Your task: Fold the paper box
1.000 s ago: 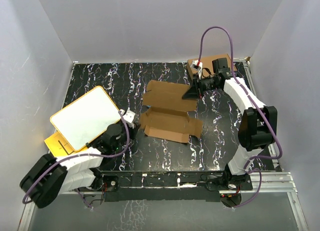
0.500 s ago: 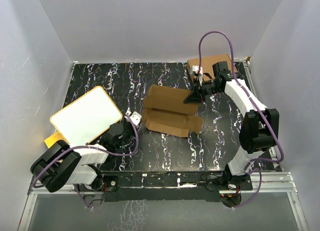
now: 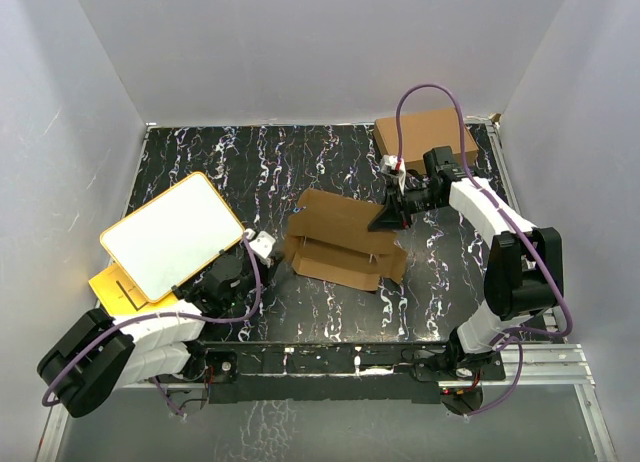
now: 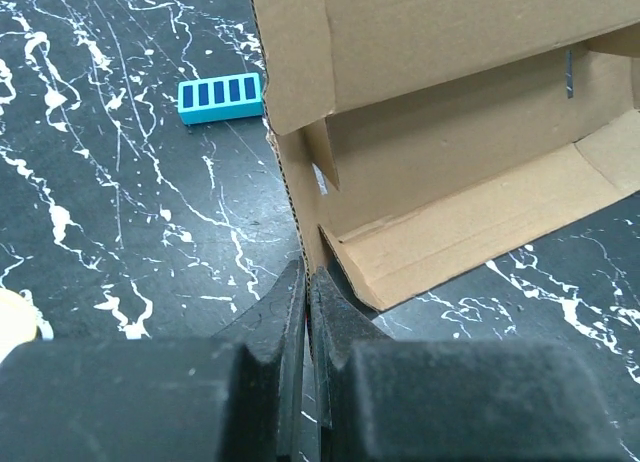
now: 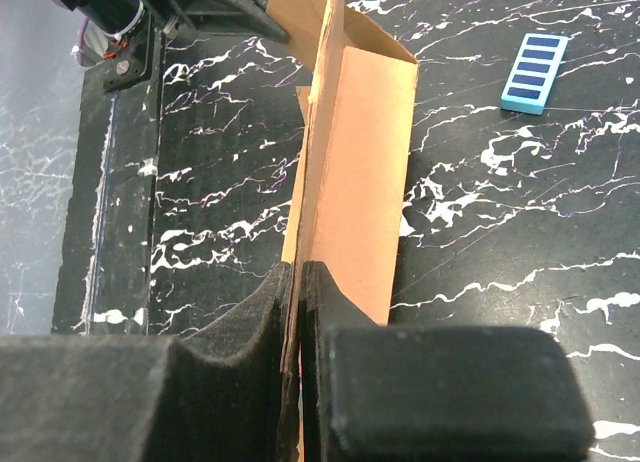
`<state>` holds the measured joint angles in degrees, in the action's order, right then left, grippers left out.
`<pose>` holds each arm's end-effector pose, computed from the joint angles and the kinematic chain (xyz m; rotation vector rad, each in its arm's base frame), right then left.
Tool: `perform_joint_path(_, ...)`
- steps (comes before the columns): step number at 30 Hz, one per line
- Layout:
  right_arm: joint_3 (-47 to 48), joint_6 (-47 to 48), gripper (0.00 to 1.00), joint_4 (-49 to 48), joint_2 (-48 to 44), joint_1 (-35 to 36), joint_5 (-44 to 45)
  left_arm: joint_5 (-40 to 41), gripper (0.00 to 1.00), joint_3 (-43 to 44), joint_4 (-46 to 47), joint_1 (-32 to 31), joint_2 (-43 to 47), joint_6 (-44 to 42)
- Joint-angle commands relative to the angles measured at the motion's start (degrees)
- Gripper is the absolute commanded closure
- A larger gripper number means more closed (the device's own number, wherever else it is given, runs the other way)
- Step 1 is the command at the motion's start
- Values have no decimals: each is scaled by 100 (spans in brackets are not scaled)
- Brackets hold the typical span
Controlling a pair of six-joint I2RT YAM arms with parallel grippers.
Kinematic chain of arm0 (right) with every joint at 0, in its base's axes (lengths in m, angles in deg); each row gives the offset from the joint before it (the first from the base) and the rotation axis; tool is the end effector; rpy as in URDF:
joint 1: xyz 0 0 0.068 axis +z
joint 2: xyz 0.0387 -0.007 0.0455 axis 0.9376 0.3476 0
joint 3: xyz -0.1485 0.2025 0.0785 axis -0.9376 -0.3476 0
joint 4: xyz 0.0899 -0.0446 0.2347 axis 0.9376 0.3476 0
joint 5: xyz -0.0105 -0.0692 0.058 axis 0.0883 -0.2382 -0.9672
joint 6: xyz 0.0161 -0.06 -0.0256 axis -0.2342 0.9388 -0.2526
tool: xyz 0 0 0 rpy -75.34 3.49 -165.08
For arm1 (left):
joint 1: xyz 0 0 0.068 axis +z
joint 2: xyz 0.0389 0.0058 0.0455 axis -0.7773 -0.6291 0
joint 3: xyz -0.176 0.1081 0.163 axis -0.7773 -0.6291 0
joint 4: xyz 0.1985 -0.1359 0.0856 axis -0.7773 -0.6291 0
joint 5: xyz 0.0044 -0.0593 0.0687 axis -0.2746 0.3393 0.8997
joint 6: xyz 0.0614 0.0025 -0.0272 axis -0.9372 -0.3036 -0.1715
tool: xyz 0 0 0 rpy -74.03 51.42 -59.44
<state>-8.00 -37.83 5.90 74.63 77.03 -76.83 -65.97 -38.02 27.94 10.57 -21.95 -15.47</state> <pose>0.2905 0.0885 0.2367 -1.2116 1.7609 1.2943 0.1653 -0.1399 0.1671 0.6054 1.5906 -0.4905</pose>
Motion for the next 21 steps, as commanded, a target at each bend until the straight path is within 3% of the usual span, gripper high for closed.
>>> perform_joint_path(1,-2,-462,92,-477,-137,7,-197,-54,100,-167,-274,-156,118,274)
perform_joint_path(10,-47,-131,92,-168,-270,-71,-477,350,100,-432,-368,-342,135,871)
perform_joint_path(21,-347,-399,92,-495,-397,-21,222,34,100,-81,-1172,-387,108,1041)
